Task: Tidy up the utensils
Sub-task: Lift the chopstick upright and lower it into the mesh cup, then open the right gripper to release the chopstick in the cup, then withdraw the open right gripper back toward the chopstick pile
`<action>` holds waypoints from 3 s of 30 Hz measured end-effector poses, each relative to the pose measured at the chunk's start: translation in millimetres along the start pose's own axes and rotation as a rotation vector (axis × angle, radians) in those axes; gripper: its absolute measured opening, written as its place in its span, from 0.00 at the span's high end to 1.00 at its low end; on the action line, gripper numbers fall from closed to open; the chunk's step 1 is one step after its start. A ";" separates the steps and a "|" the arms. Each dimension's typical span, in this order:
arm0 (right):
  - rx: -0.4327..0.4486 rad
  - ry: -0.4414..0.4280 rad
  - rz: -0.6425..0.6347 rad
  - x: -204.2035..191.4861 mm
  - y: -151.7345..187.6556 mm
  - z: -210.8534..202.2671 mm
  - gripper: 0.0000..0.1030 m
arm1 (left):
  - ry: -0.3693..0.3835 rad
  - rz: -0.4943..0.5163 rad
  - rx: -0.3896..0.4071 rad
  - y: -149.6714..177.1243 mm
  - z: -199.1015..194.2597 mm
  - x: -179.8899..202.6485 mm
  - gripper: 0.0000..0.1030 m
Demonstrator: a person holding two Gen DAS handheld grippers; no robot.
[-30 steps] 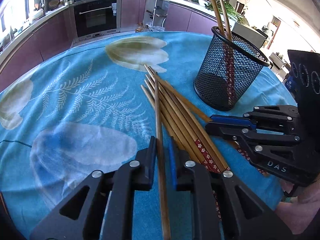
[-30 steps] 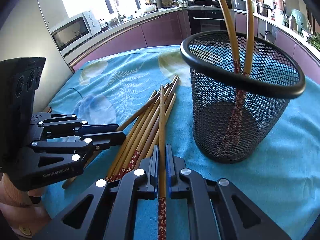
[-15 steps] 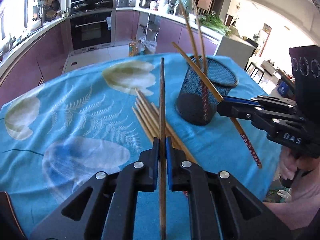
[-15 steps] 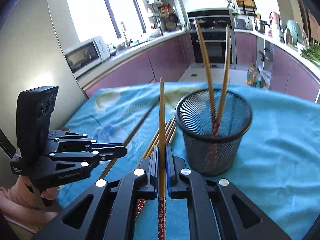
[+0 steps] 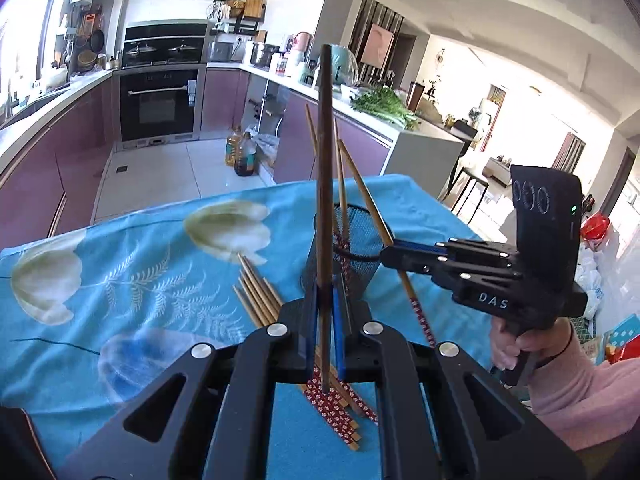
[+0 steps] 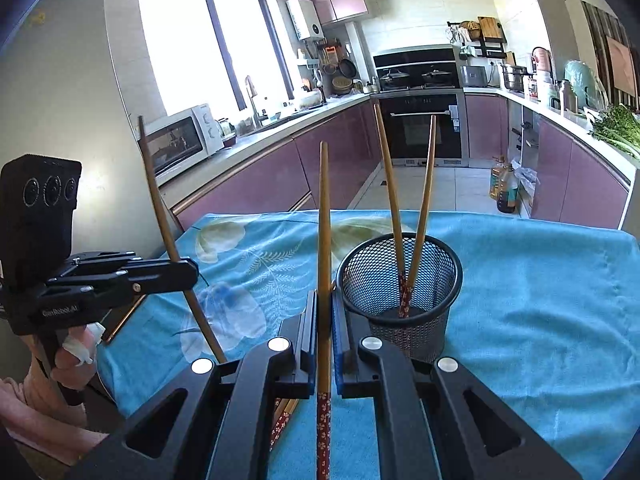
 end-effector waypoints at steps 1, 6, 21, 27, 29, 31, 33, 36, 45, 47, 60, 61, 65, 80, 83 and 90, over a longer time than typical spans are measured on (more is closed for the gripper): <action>0.004 0.004 -0.001 0.2 -1.0 -1.0 0.94 | 0.003 -0.001 0.007 -2.7 -1.8 1.3 0.93; 0.036 0.013 0.001 2.5 -7.3 -9.8 0.94 | 0.023 -0.012 0.037 -16.5 -5.8 4.4 0.93; 0.162 0.040 -0.037 7.5 -58.9 -41.6 0.94 | 0.053 0.009 0.130 -81.9 2.6 21.9 0.93; 0.214 0.061 -0.049 10.8 -76.1 -47.8 0.94 | 0.076 0.026 0.162 -101.5 2.0 33.9 0.93; 0.220 0.065 -0.045 12.8 -78.5 -45.7 0.94 | 0.073 0.035 0.164 -106.1 5.7 36.5 0.93; 0.216 0.073 -0.041 14.6 -78.3 -41.0 0.94 | 0.065 0.040 0.153 -110.2 11.7 37.1 0.93; 0.203 0.080 -0.035 17.7 -76.7 -33.0 0.94 | 0.049 0.050 0.132 -109.8 21.8 37.7 0.93; 0.176 0.093 -0.030 22.0 -74.0 -20.0 0.94 | 0.037 0.059 0.089 -104.7 37.6 37.4 0.93; 0.067 0.106 -0.005 32.9 -57.2 12.1 0.94 | 0.030 0.072 -0.025 -79.4 74.6 30.9 0.93; 0.049 0.110 0.000 35.0 -55.2 15.3 0.94 | 0.030 0.077 -0.037 -76.4 79.8 29.8 0.93; -0.079 0.139 0.035 47.2 -41.3 39.1 0.94 | 0.042 0.068 -0.139 -65.6 112.1 19.7 0.93; -0.084 0.139 0.039 48.5 -40.3 40.9 0.94 | 0.042 0.062 -0.142 -65.8 114.5 18.6 0.93; -0.086 0.141 0.066 55.9 -39.4 43.9 0.94 | 0.016 0.043 -0.146 -68.0 123.0 13.8 0.92; 0.018 0.131 0.064 45.8 -41.1 15.7 0.68 | -0.072 0.016 -0.028 -55.4 87.1 2.3 0.71; 0.043 0.106 0.032 32.4 -39.4 4.1 0.64 | -0.095 0.011 0.015 -49.4 64.9 -0.9 0.64; 0.023 -0.005 -0.044 -3.7 -18.6 -7.0 0.62 | -0.168 -0.009 0.055 -23.3 25.8 -16.3 0.53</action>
Point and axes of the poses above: each gripper's, at about its wrist camera, not at the fingertips, and z roughly the way its jaws point, x to its right, y to its underside, the point moved 4 cm from there along z, roughly the way its jaws point, and after that the axes turned 2 degrees about -x, right-handed, at the moved point
